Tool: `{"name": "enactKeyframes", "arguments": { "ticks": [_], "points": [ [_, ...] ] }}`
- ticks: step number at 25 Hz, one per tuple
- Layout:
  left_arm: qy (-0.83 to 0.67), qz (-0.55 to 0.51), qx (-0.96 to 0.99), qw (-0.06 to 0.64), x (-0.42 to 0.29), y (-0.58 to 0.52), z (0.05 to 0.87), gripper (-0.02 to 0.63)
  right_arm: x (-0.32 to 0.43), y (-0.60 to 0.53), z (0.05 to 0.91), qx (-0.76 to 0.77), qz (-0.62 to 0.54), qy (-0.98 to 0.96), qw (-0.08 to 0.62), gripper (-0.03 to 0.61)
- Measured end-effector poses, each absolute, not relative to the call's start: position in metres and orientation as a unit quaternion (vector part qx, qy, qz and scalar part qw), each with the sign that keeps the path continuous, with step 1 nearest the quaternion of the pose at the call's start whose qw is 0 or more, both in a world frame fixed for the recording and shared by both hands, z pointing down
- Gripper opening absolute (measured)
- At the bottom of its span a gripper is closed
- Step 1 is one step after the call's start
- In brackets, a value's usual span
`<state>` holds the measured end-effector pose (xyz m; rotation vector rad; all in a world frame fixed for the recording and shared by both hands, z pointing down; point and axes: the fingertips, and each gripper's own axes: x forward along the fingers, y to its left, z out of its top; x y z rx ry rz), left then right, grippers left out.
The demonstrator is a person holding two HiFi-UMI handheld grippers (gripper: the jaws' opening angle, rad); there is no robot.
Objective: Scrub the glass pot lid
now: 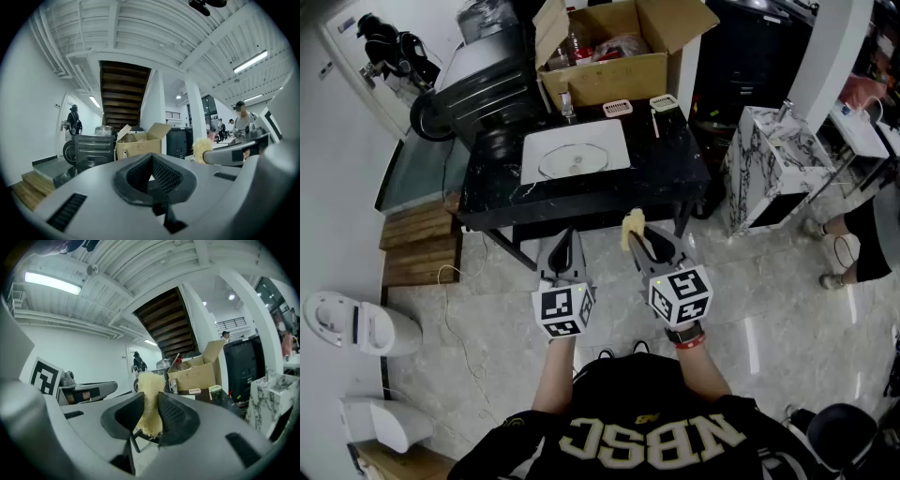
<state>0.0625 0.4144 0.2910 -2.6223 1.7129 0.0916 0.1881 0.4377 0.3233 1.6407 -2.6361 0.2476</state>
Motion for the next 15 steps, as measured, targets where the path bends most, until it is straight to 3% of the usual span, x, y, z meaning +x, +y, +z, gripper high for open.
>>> {"name": "enactKeyframes", "arguments": {
  "ticks": [5, 10, 15],
  "points": [
    [0.544, 0.017, -0.839, 0.004, 0.089, 0.428, 0.312, 0.008, 0.204, 0.440, 0.354, 0.516, 0.105, -0.850, 0.024, 0.100],
    [0.536, 0.016, -0.842, -0.054, 0.082, 0.423, 0.344, 0.009, 0.203, 0.431, 0.390, 0.501, 0.145, -0.852, 0.047, 0.100],
    [0.527, 0.011, -0.849, -0.050, 0.085, 0.390, 0.351, 0.009, 0.189, 0.402, 0.398, 0.485, 0.158, -0.858, 0.054, 0.100]
  ]
}}
